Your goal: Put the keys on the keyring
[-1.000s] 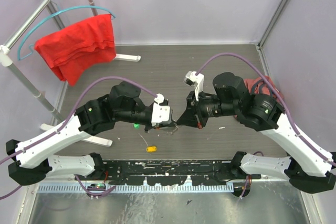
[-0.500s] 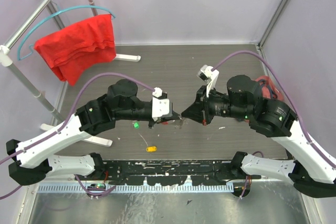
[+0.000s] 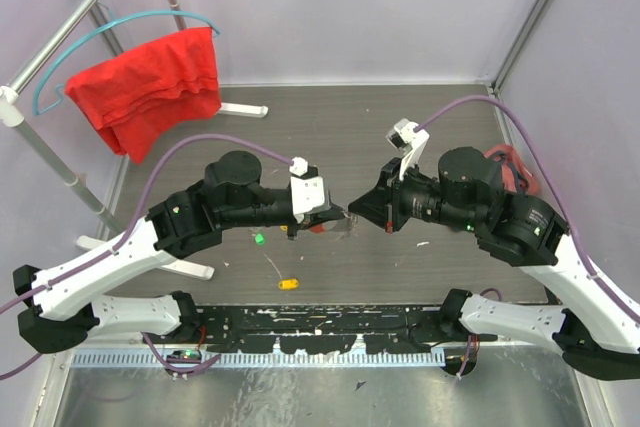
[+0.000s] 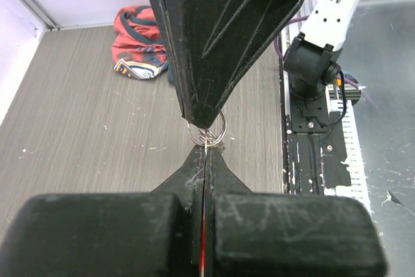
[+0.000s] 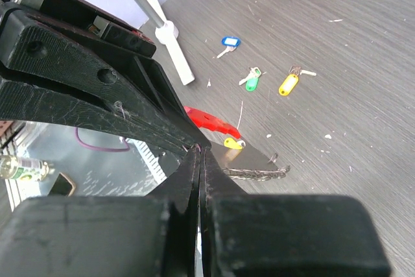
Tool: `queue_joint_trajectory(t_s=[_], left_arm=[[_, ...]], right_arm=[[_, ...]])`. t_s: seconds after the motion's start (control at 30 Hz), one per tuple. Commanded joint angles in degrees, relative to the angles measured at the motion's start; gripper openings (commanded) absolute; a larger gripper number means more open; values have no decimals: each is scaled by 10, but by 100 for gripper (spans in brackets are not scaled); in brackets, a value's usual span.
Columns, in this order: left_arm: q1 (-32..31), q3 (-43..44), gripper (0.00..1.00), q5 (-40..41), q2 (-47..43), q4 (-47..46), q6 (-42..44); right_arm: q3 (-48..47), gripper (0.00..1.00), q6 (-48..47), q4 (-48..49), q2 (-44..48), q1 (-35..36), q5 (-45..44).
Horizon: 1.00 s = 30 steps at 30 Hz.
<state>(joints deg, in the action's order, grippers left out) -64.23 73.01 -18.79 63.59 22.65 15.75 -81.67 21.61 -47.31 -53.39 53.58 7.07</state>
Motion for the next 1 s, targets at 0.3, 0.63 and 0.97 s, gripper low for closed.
queue_joint_trajectory(t_s=[0.3, 0.63, 0.97], left_arm=[[0, -10, 0, 6, -12, 17, -24], [0, -23, 0, 31, -19, -9, -62], [-1, -24, 8, 73, -4, -38, -103]], right_arm=[[17, 1, 17, 70, 55, -5, -90], [37, 1, 49, 106, 85, -5, -129], [76, 1, 64, 170, 94, -5, -164]])
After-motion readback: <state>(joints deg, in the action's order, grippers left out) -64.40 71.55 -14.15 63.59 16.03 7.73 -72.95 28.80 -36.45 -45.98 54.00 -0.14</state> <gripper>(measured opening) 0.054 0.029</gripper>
